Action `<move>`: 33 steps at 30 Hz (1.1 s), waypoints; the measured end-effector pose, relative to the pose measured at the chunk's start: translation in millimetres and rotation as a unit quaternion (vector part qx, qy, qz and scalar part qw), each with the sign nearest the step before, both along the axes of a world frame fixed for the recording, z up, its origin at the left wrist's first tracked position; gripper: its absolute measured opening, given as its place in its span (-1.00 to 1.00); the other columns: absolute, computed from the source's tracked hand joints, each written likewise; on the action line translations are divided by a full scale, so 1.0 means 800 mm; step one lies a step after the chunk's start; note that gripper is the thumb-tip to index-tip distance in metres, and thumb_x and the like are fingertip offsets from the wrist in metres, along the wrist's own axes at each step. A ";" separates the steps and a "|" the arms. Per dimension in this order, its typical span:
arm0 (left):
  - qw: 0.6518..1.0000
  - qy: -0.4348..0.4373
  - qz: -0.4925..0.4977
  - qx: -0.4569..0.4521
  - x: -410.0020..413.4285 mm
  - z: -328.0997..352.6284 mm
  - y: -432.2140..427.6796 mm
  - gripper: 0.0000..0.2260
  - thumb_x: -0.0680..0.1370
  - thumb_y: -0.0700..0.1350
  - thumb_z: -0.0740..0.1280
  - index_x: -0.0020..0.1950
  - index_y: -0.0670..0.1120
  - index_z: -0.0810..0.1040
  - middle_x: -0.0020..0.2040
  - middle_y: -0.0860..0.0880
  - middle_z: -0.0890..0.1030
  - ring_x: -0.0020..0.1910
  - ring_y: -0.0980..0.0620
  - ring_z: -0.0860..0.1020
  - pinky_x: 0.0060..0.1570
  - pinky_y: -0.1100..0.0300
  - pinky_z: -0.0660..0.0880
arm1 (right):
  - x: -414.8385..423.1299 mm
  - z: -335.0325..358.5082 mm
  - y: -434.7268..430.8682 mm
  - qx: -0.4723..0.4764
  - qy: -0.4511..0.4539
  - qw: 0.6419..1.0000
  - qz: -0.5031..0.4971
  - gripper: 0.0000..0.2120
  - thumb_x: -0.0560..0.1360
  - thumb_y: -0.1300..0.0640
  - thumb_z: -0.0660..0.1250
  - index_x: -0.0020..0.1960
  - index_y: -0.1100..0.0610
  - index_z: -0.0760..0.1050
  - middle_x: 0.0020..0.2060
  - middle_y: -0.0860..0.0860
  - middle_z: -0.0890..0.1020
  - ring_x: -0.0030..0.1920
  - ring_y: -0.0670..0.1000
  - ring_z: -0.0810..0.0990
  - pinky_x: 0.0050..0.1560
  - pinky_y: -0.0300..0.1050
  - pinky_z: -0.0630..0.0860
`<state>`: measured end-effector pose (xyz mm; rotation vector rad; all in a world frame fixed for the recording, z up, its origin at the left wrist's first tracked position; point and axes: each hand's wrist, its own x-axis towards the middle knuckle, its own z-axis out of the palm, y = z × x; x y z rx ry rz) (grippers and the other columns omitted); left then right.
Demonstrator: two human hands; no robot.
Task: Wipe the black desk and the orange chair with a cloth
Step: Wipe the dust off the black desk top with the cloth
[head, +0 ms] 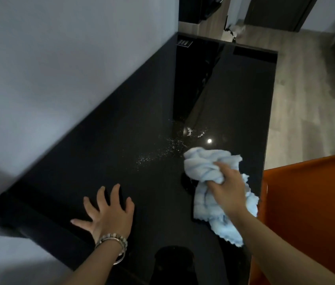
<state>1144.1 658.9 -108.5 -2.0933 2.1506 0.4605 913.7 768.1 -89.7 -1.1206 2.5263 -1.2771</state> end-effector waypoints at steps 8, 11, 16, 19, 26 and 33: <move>1.000 -0.004 -0.009 0.015 -0.002 0.002 -0.010 -0.52 0.55 0.22 0.04 0.46 0.23 0.07 0.51 0.02 -0.01 0.50 -0.18 -0.15 0.33 -0.44 -0.11 | -0.054 -0.002 0.008 0.329 0.064 0.933 -0.132 -0.52 0.49 -0.04 0.25 0.38 -0.02 0.26 0.41 0.07 0.30 0.37 0.21 0.23 0.25 0.23 0.25; 0.999 0.016 -0.030 0.025 -0.001 0.005 -0.027 -0.52 0.55 0.20 0.08 0.46 0.19 0.08 0.50 0.00 0.00 0.50 -0.12 -0.19 0.33 -0.43 -0.08 | -0.008 -0.013 0.002 0.270 0.109 0.956 -0.025 -0.52 0.41 -0.03 0.39 0.31 0.03 0.44 0.31 0.07 0.48 0.32 0.21 0.35 0.17 0.16 0.34; 0.996 0.003 -0.082 0.042 -0.006 0.016 -0.061 -0.41 0.55 0.25 0.06 0.50 0.21 -0.12 0.52 0.04 -0.24 0.49 -0.16 -0.28 0.35 -0.41 -0.04 | -0.020 -0.004 0.000 0.198 0.075 0.977 -0.005 -0.52 0.41 0.06 0.40 0.32 0.02 0.45 0.28 0.01 0.52 0.32 0.11 0.36 0.18 0.09 0.33; 0.992 -0.006 -0.112 0.053 -0.012 0.020 -0.077 -0.36 0.53 0.29 0.06 0.50 0.22 -0.20 0.51 0.03 -0.31 0.48 -0.17 -0.31 0.34 -0.42 -0.04 | -0.049 0.008 -0.003 0.294 0.051 0.948 -0.114 -0.48 0.51 -0.08 0.25 0.43 -0.09 0.23 0.48 -0.02 0.22 0.45 0.12 0.14 0.31 0.19 0.20; 0.990 0.004 -0.109 0.093 -0.021 0.027 -0.122 -0.16 0.40 0.42 0.18 0.49 0.23 -0.25 0.51 0.01 -0.34 0.48 -0.20 -0.31 0.31 -0.46 -0.03 | 0.023 -0.004 -0.024 0.195 0.052 0.979 0.030 -0.59 0.36 0.07 0.38 0.20 -0.02 0.52 0.12 -0.02 0.60 0.18 0.16 0.48 0.06 0.05 0.42; 0.978 -0.015 -0.111 0.176 -0.027 0.039 -0.161 0.11 0.20 0.47 0.34 0.46 0.23 -0.34 0.48 0.00 -0.42 0.46 -0.23 -0.34 0.27 -0.50 0.00 | -0.040 0.019 -0.003 0.372 0.013 0.906 -0.199 -0.51 0.51 -0.10 0.22 0.41 -0.05 0.22 0.46 0.02 0.22 0.42 0.19 0.19 0.28 0.20 0.27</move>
